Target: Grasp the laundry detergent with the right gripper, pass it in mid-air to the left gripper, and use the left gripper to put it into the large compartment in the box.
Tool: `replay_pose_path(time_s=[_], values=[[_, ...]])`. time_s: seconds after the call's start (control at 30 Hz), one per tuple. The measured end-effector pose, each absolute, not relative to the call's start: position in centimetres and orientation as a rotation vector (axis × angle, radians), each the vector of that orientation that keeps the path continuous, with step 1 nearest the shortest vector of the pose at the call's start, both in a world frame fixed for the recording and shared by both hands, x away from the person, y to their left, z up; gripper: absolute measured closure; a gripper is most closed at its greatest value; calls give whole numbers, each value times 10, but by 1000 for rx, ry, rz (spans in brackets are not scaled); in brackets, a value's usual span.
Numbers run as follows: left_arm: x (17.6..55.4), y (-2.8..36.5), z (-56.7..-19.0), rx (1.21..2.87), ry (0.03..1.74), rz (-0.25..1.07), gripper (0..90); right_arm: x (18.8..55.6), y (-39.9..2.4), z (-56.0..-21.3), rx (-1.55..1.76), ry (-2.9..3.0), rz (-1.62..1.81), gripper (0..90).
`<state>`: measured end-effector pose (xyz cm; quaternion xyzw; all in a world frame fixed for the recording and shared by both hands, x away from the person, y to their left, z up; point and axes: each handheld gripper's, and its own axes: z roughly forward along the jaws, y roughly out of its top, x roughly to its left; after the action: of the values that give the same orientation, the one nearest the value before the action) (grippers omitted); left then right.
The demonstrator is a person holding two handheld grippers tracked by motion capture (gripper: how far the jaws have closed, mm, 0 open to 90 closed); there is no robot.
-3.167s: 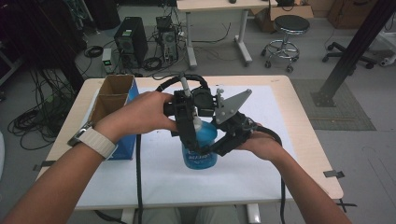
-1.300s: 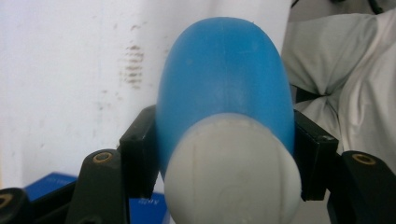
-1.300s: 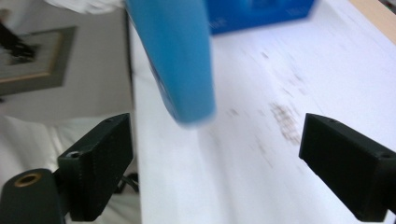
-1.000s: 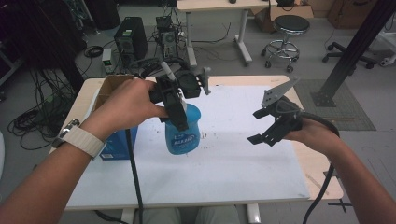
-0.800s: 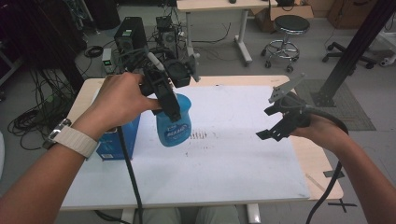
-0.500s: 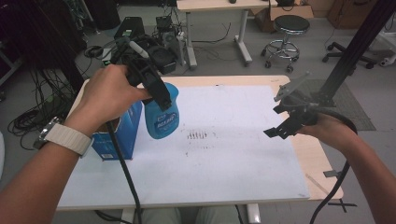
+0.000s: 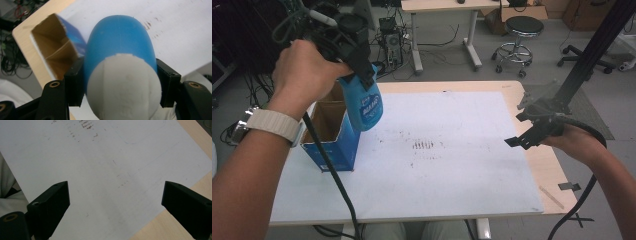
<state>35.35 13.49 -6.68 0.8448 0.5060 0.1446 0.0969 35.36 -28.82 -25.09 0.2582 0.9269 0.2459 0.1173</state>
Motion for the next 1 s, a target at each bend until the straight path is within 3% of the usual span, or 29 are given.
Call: replay_pose_path(time_s=[0.27, 1.0], values=[[361, 167, -53, 2335, 1716, 463, 382, 355, -294, -252, 769, 2706, 711, 77], [369, 221, -65, 2134, 1958, 525, 382, 355, -296, -255, 771, 2713, 697, 82]])
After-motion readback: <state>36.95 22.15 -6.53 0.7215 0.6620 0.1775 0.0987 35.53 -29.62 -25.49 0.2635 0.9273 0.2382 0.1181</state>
